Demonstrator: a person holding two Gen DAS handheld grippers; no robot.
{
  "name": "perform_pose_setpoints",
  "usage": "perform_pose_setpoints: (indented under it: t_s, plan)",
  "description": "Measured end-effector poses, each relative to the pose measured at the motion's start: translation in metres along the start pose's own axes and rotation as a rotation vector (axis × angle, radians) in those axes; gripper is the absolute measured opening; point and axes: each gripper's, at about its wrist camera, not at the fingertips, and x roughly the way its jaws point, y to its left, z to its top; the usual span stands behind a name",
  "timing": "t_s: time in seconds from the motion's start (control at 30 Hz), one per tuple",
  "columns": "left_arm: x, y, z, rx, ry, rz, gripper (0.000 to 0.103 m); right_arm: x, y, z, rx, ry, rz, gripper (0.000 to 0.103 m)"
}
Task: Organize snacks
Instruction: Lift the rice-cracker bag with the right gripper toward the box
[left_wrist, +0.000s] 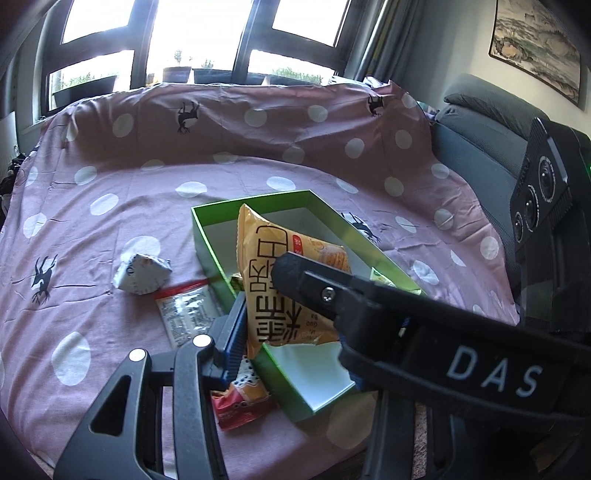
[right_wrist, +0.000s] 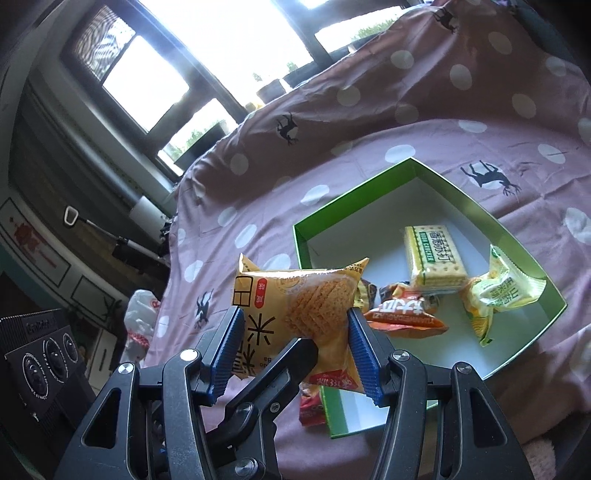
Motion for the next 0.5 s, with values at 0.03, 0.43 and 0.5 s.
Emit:
perform_pose_setpoints:
  t_s: [0.03, 0.43, 0.5]
  plan:
    - [0.003, -0.003, 0.0, 0.001, 0.005, -0.004, 0.045, -0.001, -0.004, 0.0, 0.007, 0.0, -0.002, 0.06]
    - [0.042, -0.018, -0.004, -0.005, 0.09, -0.026, 0.045, 0.007, -0.047, 0.002, 0.078, 0.046, -0.034, 0.06]
    - [0.048, -0.018, -0.005, -0.008, 0.101, -0.029, 0.045, 0.01, -0.051, 0.002, 0.084, 0.054, -0.04, 0.06]
